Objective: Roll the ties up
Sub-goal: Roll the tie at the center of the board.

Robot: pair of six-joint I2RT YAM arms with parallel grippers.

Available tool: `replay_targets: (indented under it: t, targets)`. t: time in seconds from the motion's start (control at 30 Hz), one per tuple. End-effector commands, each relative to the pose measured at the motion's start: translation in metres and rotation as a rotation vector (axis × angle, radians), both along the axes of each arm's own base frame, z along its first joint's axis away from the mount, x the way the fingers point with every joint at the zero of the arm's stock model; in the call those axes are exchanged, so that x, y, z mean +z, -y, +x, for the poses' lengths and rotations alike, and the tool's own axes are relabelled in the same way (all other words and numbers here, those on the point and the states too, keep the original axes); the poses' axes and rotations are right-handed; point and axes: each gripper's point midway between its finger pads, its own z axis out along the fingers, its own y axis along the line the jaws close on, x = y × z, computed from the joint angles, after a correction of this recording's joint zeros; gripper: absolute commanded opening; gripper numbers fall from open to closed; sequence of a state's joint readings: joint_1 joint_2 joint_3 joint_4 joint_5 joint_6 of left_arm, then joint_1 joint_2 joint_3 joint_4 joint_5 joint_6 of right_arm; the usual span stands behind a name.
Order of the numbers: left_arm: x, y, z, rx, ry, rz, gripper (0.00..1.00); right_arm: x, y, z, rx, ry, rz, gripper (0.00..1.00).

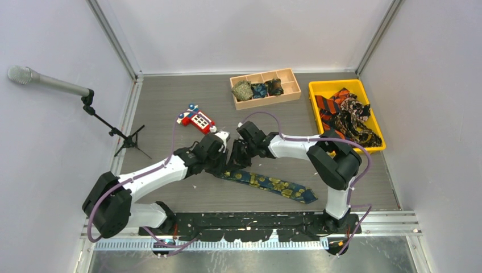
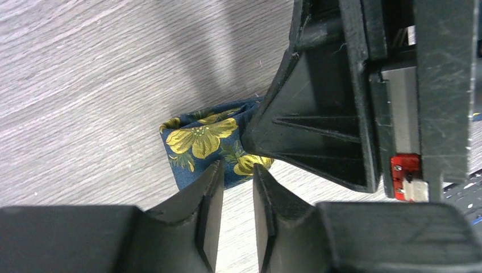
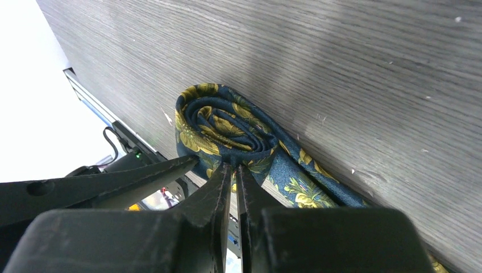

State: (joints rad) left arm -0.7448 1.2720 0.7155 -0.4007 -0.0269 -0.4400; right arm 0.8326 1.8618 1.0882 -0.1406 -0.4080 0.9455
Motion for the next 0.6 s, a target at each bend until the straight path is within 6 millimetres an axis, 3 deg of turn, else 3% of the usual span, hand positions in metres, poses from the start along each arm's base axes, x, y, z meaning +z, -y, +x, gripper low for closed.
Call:
replay_targets:
  t: [0.0, 0.17, 0.33, 0.57]
  targets:
    - [0.014, -0.006, 0.005, 0.027, 0.044, 0.001, 0.34, -0.016, 0.002, -0.005, 0.001, -0.006, -0.026, 0.14]
    - [0.024, -0.020, 0.008, 0.078, 0.085, 0.032, 0.59, -0.017, 0.004, -0.006, 0.000, -0.009, -0.027, 0.14]
    - [0.030, -0.037, 0.008, 0.163, 0.108, 0.022, 0.76, -0.018, 0.004, -0.006, -0.002, -0.011, -0.026, 0.14]
    - [0.023, -0.040, 0.002, 0.213, 0.045, -0.133, 0.83, -0.019, 0.005, -0.007, -0.002, -0.015, -0.029, 0.14]
